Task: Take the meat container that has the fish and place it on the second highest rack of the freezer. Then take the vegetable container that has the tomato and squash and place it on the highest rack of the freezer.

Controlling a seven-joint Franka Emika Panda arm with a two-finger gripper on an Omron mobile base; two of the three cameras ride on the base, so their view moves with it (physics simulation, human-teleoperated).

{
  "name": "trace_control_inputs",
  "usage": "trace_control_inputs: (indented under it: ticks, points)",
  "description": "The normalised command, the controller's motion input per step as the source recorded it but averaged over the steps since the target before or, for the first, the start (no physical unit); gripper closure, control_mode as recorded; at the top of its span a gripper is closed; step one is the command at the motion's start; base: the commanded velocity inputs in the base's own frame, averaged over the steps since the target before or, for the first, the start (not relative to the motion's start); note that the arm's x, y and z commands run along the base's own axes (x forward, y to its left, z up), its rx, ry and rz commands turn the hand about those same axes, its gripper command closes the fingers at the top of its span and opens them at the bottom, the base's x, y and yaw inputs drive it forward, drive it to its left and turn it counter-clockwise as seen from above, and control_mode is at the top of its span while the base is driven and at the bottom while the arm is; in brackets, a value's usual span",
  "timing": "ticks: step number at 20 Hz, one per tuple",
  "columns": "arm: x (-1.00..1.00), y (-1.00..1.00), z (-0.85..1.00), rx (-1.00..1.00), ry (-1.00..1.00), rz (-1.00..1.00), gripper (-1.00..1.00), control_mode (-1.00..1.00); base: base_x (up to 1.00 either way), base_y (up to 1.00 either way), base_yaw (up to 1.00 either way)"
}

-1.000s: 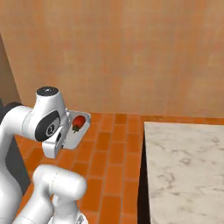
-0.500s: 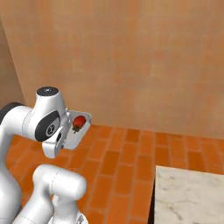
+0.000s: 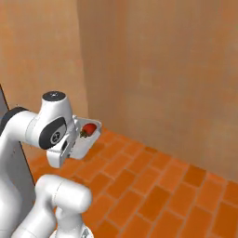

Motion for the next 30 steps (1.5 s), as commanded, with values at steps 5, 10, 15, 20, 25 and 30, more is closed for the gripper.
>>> trace_control_inputs:
  ticks: [5, 10, 15, 20, 25, 30]
  points:
    - [0.00, 0.00, 0.00, 0.00, 0.00, 0.00, 1.00, 1.00, 0.13, 0.00, 0.99]
    - [0.00, 0.00, 0.00, 0.00, 0.00, 0.00, 1.00, 1.00, 0.29, 0.00, 0.94]
    - [0.00, 0.00, 0.00, 0.00, 0.00, 0.00, 1.00, 1.00, 0.19, 0.00, 0.93]
    - [0.00, 0.00, 0.00, 0.00, 0.00, 0.00, 1.00, 1.00, 0.24, 0.11, 0.74]
    - [0.00, 0.00, 0.00, 0.00, 0.00, 0.00, 1.00, 1.00, 0.15, 0.32, 0.57]
    - [0.00, 0.00, 0.00, 0.00, 0.00, 0.00, 1.00, 1.00, 0.21, 0.49, 0.28]
